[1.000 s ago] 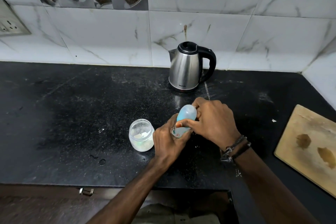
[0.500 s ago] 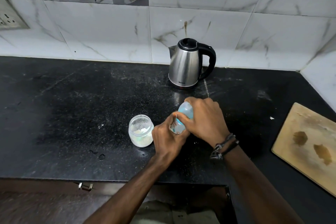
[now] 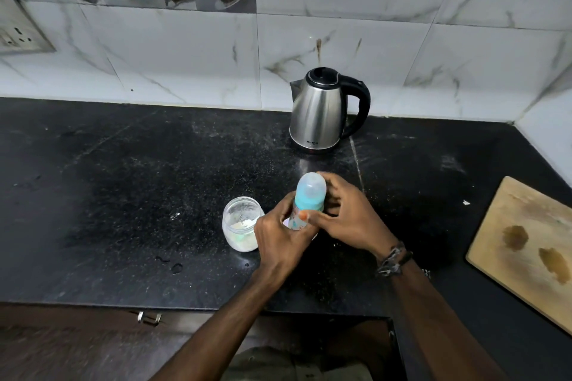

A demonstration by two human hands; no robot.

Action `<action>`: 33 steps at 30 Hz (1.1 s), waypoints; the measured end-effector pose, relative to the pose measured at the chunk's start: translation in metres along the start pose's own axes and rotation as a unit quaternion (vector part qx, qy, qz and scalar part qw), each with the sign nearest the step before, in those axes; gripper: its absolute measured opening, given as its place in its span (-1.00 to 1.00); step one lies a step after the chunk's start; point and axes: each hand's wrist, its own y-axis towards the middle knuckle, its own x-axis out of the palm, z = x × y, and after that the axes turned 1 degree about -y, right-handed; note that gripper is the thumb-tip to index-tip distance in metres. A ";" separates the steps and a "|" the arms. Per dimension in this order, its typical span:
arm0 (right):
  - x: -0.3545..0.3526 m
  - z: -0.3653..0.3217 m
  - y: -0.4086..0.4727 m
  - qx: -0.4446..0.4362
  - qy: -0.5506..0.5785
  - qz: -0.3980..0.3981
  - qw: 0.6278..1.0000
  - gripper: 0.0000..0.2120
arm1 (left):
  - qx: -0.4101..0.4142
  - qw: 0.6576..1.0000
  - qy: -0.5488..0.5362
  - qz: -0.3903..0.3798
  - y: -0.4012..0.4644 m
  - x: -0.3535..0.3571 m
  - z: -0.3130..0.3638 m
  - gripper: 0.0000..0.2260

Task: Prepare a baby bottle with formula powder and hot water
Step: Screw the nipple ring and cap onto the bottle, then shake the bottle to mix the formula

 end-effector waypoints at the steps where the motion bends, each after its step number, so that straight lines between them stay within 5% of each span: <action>1: -0.001 0.006 0.000 0.002 0.033 -0.037 0.999 -0.39 | 0.016 1.000 0.002 -0.003 -0.001 0.000 0.001 -0.59; 5: -0.001 0.017 -0.007 -0.008 0.110 -0.050 0.993 -0.62 | 0.035 0.999 0.004 -0.029 -0.004 0.002 -0.004 -0.48; 8: -0.002 0.018 -0.010 0.023 0.157 0.059 0.986 -0.68 | 0.018 0.997 -0.005 -0.077 -0.006 0.003 -0.005 -0.09; 10: -0.010 0.018 -0.009 0.069 0.321 0.151 0.933 -0.76 | 0.018 0.996 -0.011 -0.088 -0.008 0.004 -0.004 0.00; 13: -0.019 0.015 -0.005 0.146 0.561 0.218 0.785 -0.70 | 0.013 0.995 -0.017 -0.101 -0.012 0.004 -0.015 -0.11; 17: -0.005 0.016 -0.013 0.146 0.424 0.132 0.884 -0.58 | 0.012 0.985 0.007 -0.169 -0.019 0.010 -0.038 -0.54; 22: -0.013 0.019 -0.014 0.116 0.540 0.193 0.811 -0.72 | -0.016 0.968 0.010 -0.249 -0.026 0.016 -0.056 -0.74; 26: -0.001 0.020 -0.016 0.122 0.426 0.095 0.891 -0.57 | 0.010 0.960 0.047 -0.276 -0.031 0.012 -0.065 -0.85; 30: -0.012 0.021 -0.014 0.133 0.577 0.141 0.794 -0.66 | 0.021 0.947 0.077 -0.312 -0.033 0.011 -0.077 -0.87; 31: -0.012 0.020 -0.013 0.135 0.566 0.143 0.801 -0.70 | 0.020 0.945 0.081 -0.317 -0.035 0.011 -0.080 -0.87; 33: -0.007 0.021 -0.013 0.122 0.452 0.133 0.874 -0.71 | 0.021 0.944 0.091 -0.318 -0.040 0.010 -0.088 -0.86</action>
